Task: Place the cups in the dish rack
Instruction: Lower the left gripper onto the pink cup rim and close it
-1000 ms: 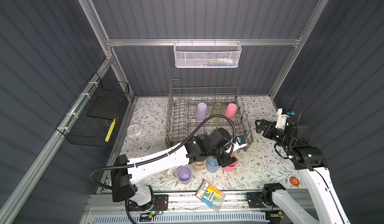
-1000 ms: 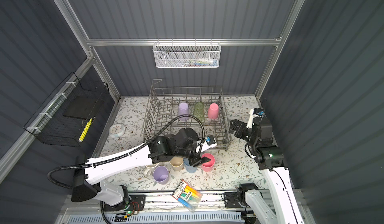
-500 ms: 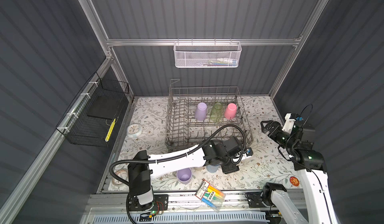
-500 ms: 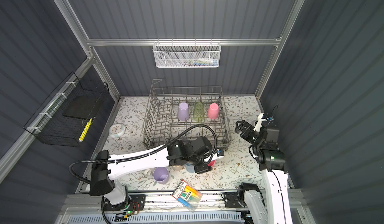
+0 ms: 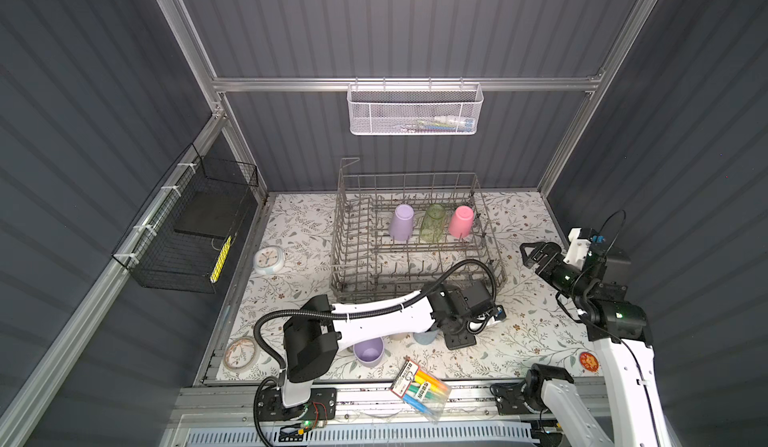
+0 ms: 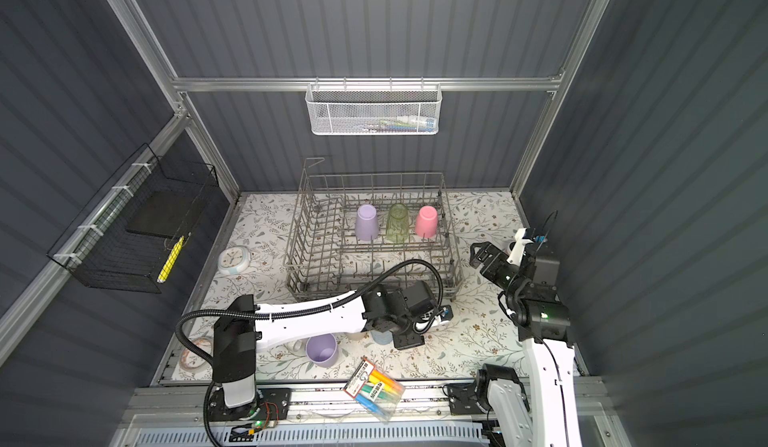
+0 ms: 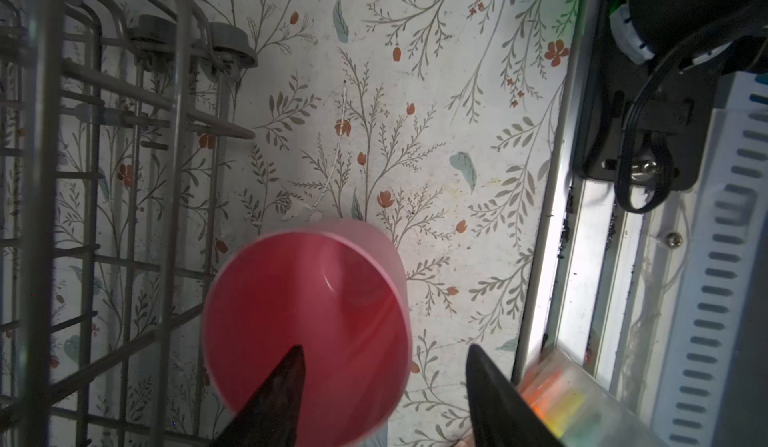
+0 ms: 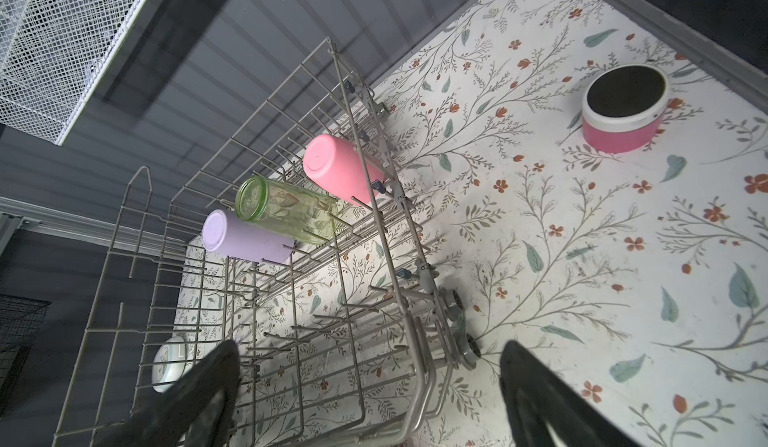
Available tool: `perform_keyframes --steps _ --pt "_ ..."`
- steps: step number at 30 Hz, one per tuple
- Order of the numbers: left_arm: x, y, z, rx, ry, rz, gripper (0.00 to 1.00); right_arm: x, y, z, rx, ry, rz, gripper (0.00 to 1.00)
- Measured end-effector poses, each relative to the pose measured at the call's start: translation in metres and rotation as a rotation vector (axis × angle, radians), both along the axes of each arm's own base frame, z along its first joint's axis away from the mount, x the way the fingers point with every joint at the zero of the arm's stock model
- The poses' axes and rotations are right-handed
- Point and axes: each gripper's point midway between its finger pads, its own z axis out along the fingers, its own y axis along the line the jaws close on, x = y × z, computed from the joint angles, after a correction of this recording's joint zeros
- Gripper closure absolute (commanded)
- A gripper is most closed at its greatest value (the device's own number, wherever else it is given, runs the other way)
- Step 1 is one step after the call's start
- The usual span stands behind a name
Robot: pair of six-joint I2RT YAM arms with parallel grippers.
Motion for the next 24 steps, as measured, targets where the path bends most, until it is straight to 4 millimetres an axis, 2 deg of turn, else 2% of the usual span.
perform_keyframes --steps 16,24 --pt "-0.001 -0.006 -0.02 0.064 0.018 -0.027 0.66 0.001 0.001 -0.007 0.022 0.011 0.014 0.03" --pt "-0.003 -0.006 -0.032 0.115 0.036 -0.046 0.88 0.001 0.001 -0.015 0.038 0.026 0.018 0.03"
